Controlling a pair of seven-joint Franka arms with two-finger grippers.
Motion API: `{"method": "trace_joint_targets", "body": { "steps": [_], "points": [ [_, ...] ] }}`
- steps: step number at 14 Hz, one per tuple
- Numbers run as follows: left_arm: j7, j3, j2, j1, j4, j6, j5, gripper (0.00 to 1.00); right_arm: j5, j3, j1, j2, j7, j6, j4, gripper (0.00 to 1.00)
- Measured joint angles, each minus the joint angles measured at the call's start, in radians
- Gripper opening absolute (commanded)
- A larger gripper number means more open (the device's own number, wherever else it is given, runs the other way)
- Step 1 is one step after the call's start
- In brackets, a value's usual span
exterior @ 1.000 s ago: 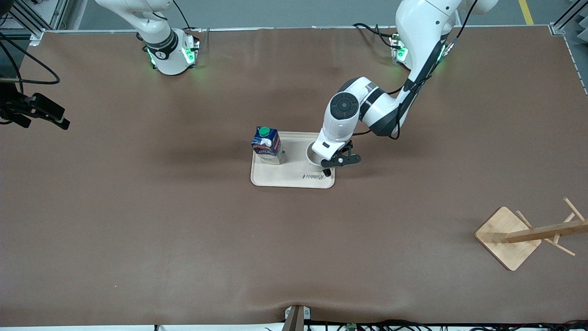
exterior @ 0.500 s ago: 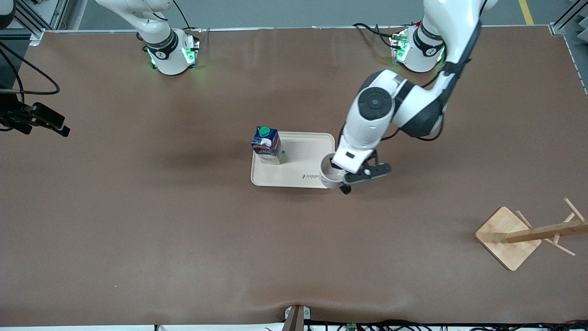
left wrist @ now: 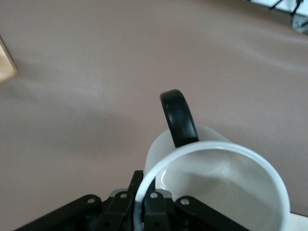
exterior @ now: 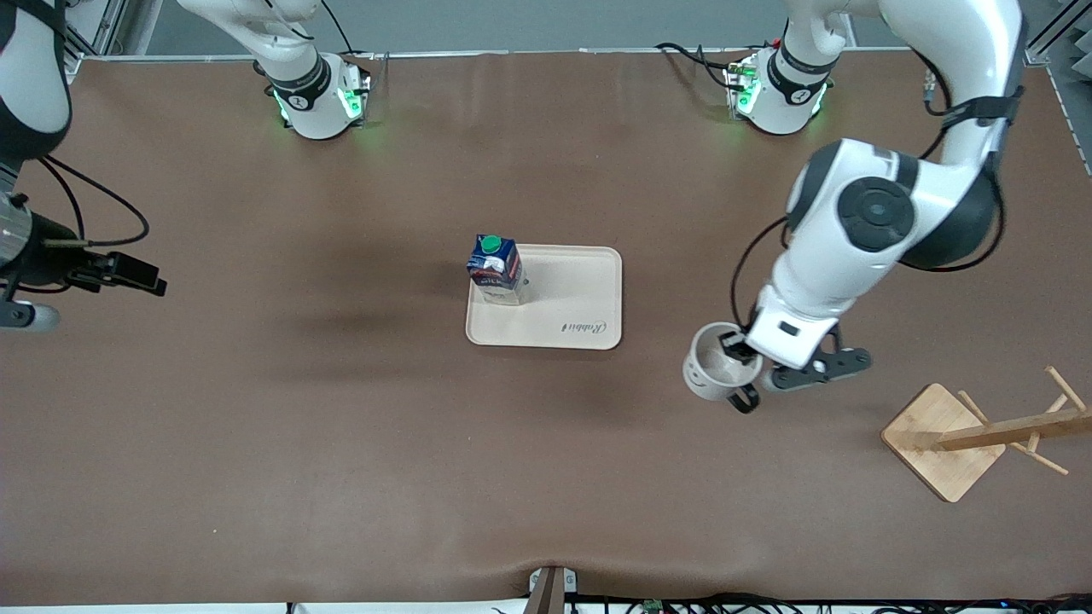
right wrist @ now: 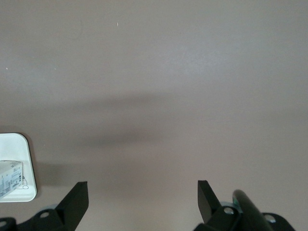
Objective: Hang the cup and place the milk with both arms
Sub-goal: 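Carry the mug to the wooden stand while the right gripper reaches out, then hang the mug on the stand while the right gripper grasps the milk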
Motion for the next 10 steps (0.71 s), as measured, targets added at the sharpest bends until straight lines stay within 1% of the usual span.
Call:
{"method": "trace_joint_targets", "body": {
  "steps": [3, 5, 8, 10],
  "points": [
    [0.135, 0.002, -0.006, 0.081, 0.029, 0.000, 0.007, 0.00, 0.021, 0.003, 0.005, 0.045, 0.000, 0.014, 0.008, 1.00],
    [0.240, 0.003, -0.011, 0.143, 0.032, -0.001, 0.008, 0.00, 0.067, 0.001, 0.003, 0.059, 0.001, 0.028, 0.010, 1.00],
    [0.352, 0.003, -0.011, 0.219, 0.032, -0.015, 0.009, 0.00, 0.092, 0.003, 0.008, 0.087, 0.003, 0.022, 0.007, 1.00],
    [0.448, 0.003, -0.019, 0.251, 0.034, -0.062, 0.010, 0.00, 0.097, 0.006, 0.055, 0.100, 0.058, 0.001, 0.002, 1.00]
  ]
}}
